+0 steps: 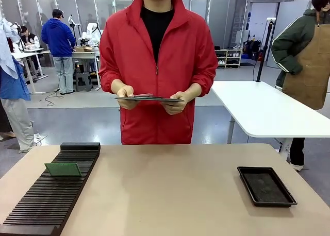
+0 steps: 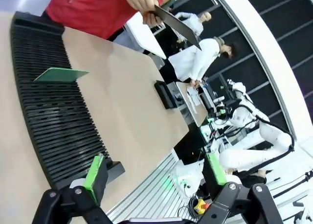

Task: Inspect the PCB.
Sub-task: Pick up the Blank PCB and present it to the human.

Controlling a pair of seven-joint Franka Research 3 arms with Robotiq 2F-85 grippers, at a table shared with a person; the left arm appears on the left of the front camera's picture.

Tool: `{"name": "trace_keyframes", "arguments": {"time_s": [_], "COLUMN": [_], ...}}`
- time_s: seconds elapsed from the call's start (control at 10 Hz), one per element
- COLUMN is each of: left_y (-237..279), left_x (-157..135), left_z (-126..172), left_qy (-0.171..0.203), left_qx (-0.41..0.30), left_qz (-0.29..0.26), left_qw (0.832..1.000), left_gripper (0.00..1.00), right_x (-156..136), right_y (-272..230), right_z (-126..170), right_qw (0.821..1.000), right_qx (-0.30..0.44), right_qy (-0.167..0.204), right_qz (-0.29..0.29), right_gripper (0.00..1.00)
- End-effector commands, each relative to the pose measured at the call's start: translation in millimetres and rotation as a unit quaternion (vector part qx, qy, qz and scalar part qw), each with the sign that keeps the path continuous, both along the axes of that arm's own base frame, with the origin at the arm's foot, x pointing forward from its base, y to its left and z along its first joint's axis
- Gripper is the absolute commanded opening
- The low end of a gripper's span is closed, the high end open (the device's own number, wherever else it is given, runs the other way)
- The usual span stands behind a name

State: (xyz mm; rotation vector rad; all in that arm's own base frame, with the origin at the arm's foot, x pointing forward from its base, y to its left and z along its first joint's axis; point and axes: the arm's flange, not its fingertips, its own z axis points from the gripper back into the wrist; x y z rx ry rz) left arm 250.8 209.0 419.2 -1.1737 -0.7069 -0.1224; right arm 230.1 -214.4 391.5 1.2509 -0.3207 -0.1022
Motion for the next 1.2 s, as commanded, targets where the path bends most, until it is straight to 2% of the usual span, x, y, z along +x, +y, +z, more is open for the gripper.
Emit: {"name": "trace_keyframes", "arguments": {"time_s": [0.0, 0.1, 0.2, 0.6, 0.7, 0.8, 0.9, 1.1], "left_y": [7.4, 6.2, 8.5, 8.9, -18.5, -42.6, -69.5, -121.7], "left_x": [-2.3, -3.7, -4.5, -5.4, -6.3, -0.7, 18.1, 55.7], "left_z": [-3.3, -1.5, -7.4, -8.6, 15.1, 44.5, 70.1, 86.2], "left_qy": [0.001, -0.007, 0.009, 0.018, -0.03, -0.059, -0.053, -0.062], "left_qx": [0.002, 0.018, -0.001, 0.01, 0.094, 0.188, 0.284, 0.403], "left_qz": [0.028, 0.035, 0.017, 0.021, -0.021, -0.023, -0.02, -0.085], "left_qw": [1.0, 0.999, 1.0, 1.0, 0.995, 0.98, 0.957, 0.909], "left_gripper": [1.0, 1.0, 1.0, 1.0, 1.0, 1.0, 1.0, 1.0], "right_x": [4.0, 9.4, -0.2, -0.2, -0.2, -0.2, -0.2, -0.2], "right_y": [3.5, 8.8, -0.9, -0.9, -0.9, -0.9, -0.9, -0.9], "right_z": [6.4, 8.2, -1.3, -1.3, -1.3, -1.3, -1.3, -1.3], "right_qw": [1.0, 0.999, 1.0, 1.0, 1.0, 1.0, 1.0, 1.0], "right_qx": [-0.008, -0.014, -0.001, -0.001, -0.001, -0.001, -0.001, -0.001], "right_qy": [-0.02, -0.028, 0.001, 0.001, 0.001, 0.001, 0.001, 0.001], "right_qz": [0.008, 0.013, -0.002, -0.002, -0.002, -0.002, -0.002, -0.002], "right_gripper": [1.0, 1.0, 1.0, 1.0, 1.0, 1.0, 1.0, 1.0]}}
